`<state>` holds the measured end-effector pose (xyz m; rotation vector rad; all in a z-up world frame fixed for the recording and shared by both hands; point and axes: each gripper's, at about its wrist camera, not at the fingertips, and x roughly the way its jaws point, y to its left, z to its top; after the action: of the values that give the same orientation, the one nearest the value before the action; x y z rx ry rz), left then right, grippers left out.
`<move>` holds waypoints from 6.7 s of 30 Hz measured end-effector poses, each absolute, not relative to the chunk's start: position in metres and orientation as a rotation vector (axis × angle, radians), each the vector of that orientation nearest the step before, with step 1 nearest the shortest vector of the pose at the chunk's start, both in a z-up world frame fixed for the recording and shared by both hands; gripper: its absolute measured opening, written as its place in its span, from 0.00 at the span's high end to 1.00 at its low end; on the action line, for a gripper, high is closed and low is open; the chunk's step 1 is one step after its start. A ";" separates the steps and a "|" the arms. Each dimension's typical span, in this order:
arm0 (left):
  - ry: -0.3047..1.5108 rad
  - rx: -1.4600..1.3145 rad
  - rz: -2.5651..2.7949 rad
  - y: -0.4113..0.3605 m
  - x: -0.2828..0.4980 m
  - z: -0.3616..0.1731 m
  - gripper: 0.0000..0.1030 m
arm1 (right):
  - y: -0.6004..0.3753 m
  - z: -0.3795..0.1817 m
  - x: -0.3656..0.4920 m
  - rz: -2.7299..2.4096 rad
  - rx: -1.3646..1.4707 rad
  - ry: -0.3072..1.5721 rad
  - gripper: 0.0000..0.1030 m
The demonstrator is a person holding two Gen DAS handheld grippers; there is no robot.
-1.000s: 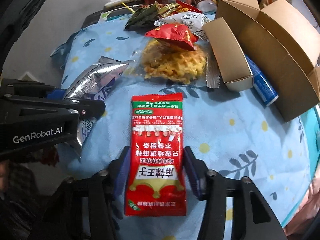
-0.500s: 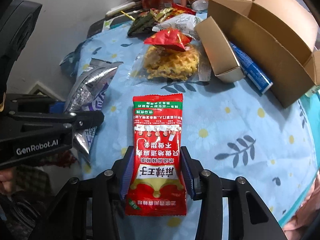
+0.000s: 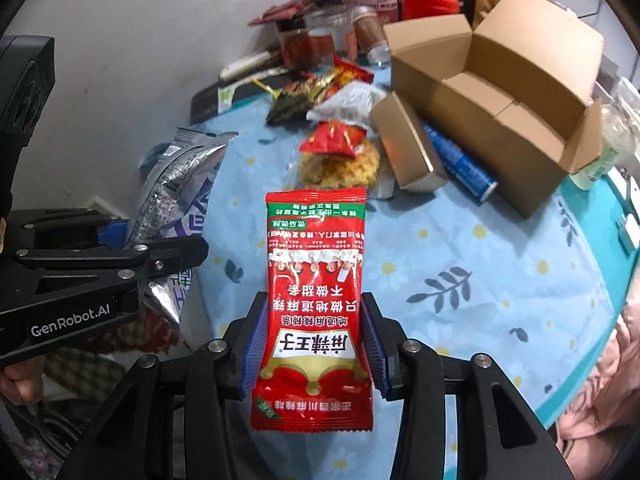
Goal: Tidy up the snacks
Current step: 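Carry the silver bag with the left gripper while the right carries the red packet to the cardboard box, then open both grippers to drop the silver bag and red packet into the box, then withdraw both tools from the box back over the table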
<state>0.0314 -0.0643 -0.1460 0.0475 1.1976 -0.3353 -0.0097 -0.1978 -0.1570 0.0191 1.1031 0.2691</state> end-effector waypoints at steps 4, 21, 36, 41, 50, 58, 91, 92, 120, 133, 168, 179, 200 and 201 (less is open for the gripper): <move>1.164 0.039 -0.338 -0.066 0.026 -0.129 0.72 | -0.200 -0.141 -0.017 0.263 0.031 1.072 0.58; 1.002 0.040 -0.377 -0.096 0.016 -0.070 0.72 | -0.232 -0.088 -0.024 0.228 0.062 0.931 0.58; 0.955 0.089 -0.479 -0.137 0.093 -0.051 0.72 | -0.273 -0.071 0.043 0.140 0.093 0.903 0.58; 0.948 0.103 -0.516 -0.159 0.129 -0.048 0.72 | -0.293 -0.068 0.077 0.103 0.099 0.901 0.58; 0.932 0.122 -0.556 -0.198 0.195 -0.052 0.72 | -0.328 -0.069 0.135 0.046 0.091 0.900 0.58; 0.901 0.140 -0.572 -0.232 0.244 -0.058 0.72 | -0.360 -0.077 0.182 0.005 0.099 0.907 0.58; 1.078 0.259 -0.490 -0.292 0.330 -0.157 0.70 | -0.401 -0.155 0.253 -0.131 0.109 1.047 0.53; 1.083 0.259 -0.487 -0.291 0.329 -0.157 0.68 | -0.401 -0.154 0.252 -0.136 0.105 1.046 0.53; 0.844 0.219 -0.451 -0.244 0.248 -0.028 0.31 | -0.374 -0.047 0.185 -0.173 0.078 0.888 0.49; 0.769 0.153 -0.410 -0.201 0.177 0.015 0.31 | -0.338 -0.001 0.121 -0.128 0.025 0.784 0.49; 0.819 0.045 -0.241 -0.103 0.012 -0.027 0.31 | -0.267 -0.045 -0.017 0.093 0.013 0.841 0.49; 0.853 0.020 -0.266 -0.088 0.009 -0.063 0.31 | -0.251 -0.084 -0.010 0.128 0.012 0.922 0.45; 1.015 0.001 -0.336 -0.084 0.109 -0.144 0.31 | -0.251 -0.163 0.081 0.119 0.057 1.079 0.34; 1.023 -0.004 -0.341 -0.085 0.115 -0.148 0.31 | -0.252 -0.164 0.085 0.119 0.058 1.081 0.34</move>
<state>0.1152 -0.0847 -0.1481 -0.0035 1.0235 -0.3413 0.0847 -0.2524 -0.1644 0.0579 1.0806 0.1193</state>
